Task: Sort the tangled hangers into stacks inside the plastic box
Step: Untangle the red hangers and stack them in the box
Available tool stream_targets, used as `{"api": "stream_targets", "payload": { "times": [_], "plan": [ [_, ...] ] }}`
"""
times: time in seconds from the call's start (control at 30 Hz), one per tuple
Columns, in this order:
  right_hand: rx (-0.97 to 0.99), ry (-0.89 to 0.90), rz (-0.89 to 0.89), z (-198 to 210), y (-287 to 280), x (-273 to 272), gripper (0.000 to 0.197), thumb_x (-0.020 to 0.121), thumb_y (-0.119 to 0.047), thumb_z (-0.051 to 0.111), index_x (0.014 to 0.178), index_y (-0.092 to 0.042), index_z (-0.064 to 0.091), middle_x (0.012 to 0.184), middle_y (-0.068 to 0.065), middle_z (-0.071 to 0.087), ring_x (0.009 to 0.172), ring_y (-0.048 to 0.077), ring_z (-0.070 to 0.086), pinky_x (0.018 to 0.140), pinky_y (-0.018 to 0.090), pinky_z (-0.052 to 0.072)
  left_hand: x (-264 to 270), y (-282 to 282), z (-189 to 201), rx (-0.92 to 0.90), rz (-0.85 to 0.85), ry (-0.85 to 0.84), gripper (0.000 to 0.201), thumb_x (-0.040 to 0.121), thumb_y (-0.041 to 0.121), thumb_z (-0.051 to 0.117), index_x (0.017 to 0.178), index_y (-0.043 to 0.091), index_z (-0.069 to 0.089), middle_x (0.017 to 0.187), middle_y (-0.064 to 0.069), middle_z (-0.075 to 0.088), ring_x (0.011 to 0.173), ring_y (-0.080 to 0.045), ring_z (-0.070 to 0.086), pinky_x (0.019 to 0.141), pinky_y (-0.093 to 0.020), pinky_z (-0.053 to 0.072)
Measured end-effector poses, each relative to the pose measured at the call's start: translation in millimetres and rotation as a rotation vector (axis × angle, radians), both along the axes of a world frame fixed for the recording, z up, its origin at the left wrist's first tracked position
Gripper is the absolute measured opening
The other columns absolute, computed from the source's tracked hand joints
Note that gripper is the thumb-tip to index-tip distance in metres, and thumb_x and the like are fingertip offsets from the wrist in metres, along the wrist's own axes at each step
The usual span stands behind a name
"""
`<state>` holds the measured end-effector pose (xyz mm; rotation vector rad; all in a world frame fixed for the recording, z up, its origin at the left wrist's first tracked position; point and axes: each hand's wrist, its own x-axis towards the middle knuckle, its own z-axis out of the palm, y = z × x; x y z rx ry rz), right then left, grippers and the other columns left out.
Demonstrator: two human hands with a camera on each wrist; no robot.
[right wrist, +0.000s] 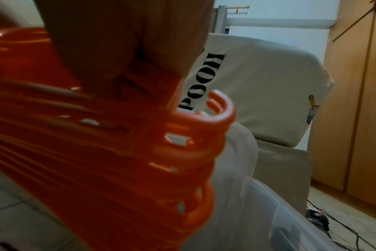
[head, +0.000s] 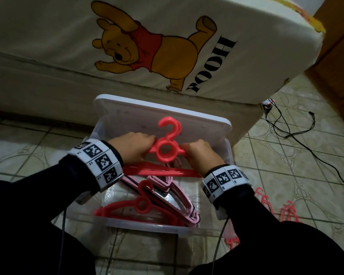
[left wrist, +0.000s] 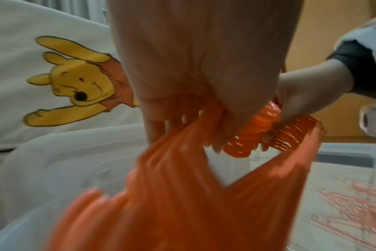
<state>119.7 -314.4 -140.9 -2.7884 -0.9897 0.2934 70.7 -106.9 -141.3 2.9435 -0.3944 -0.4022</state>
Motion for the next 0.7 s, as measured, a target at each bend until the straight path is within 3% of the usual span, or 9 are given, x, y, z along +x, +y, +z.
{"api": "stream_targets", "payload": {
  "times": [0.13, 0.27, 0.5, 0.57, 0.7],
  "plan": [
    [-0.040, 0.004, -0.007, -5.3, 2.6, -6.5, 0.017, 0.084, -0.008, 0.053, 0.098, -0.010, 0.063, 0.091, 0.018, 0.065, 0.088, 0.036, 0.064, 0.073, 0.037, 0.048, 2.3, -1.5, -6.4, 0.008, 0.024, 0.021, 0.031, 0.087, 0.020, 0.061, 0.115, 0.015, 0.047, 0.114, -0.009, 0.061, 0.105, -0.029, 0.060, 0.088, -0.037, 0.047],
    [0.001, 0.038, -0.058, -14.1, 7.4, -11.4, 0.016, 0.085, -0.014, 0.054, 0.099, -0.009, 0.061, 0.097, 0.017, 0.067, 0.092, 0.038, 0.063, 0.075, 0.040, 0.050, 4.7, -8.3, -8.0, -0.075, 0.099, 0.049, 0.019, 0.086, 0.014, 0.054, 0.105, 0.017, 0.053, 0.112, -0.010, 0.062, 0.104, -0.032, 0.059, 0.086, -0.037, 0.047],
    [0.049, 0.062, -0.191, -26.1, -10.3, 15.4, 0.011, 0.080, -0.011, 0.062, 0.087, -0.013, 0.071, 0.082, 0.018, 0.067, 0.086, 0.037, 0.065, 0.066, 0.026, 0.037, 12.9, -12.7, -14.7, -0.101, 0.078, 0.003, 0.024, 0.084, 0.016, 0.055, 0.108, 0.020, 0.052, 0.108, -0.005, 0.063, 0.098, -0.028, 0.060, 0.081, -0.039, 0.049],
    [0.031, 0.059, -0.203, -33.7, -15.0, 23.7, 0.012, 0.082, -0.010, 0.061, 0.088, -0.012, 0.071, 0.085, 0.018, 0.068, 0.087, 0.036, 0.066, 0.067, 0.026, 0.038, 15.6, -5.9, -19.6, -0.033, 0.073, 0.017, 0.034, 0.081, 0.016, 0.058, 0.114, 0.021, 0.051, 0.108, -0.006, 0.062, 0.098, -0.029, 0.061, 0.080, -0.039, 0.049],
    [0.008, 0.119, -0.242, -52.1, -17.9, 33.0, 0.011, 0.083, -0.009, 0.060, 0.087, -0.010, 0.070, 0.089, 0.019, 0.068, 0.089, 0.033, 0.066, 0.070, 0.027, 0.043, 26.7, 0.4, -33.1, 0.049, 0.076, 0.065, 0.034, 0.080, 0.020, 0.068, 0.111, 0.017, 0.055, 0.106, -0.011, 0.060, 0.098, -0.030, 0.061, 0.080, -0.036, 0.049]
  ]
}}
